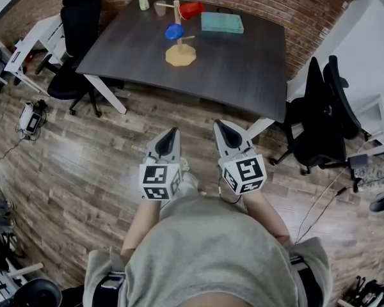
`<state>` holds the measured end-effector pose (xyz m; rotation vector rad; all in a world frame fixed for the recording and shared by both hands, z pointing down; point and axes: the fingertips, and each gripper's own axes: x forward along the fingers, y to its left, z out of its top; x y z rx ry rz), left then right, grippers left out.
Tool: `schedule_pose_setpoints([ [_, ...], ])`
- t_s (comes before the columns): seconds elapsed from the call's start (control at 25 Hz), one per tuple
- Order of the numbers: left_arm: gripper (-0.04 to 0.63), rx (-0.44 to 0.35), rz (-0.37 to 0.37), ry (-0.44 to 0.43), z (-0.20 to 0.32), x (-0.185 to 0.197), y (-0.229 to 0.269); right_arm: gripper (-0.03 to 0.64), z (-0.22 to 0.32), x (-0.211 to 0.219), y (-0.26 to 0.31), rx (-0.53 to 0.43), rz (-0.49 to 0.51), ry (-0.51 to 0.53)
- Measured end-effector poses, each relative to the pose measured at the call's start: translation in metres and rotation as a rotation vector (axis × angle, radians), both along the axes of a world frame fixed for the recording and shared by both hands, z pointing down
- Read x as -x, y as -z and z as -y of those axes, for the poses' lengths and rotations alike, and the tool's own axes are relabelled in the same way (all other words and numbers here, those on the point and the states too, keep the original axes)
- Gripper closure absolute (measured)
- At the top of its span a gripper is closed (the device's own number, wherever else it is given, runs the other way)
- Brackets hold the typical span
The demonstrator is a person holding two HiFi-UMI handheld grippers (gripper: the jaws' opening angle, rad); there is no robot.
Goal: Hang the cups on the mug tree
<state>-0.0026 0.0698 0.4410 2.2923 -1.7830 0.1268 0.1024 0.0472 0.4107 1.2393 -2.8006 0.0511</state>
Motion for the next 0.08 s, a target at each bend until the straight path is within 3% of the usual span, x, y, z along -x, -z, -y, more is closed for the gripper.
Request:
schedule_pose_setpoints([
  [0.08,0.583,-0.005,-0.003,0.001,-0.0004,-0.0003,0.0013,0.618,-0.0009,0.0004,0.0018,-0.001,0.004,0.000],
])
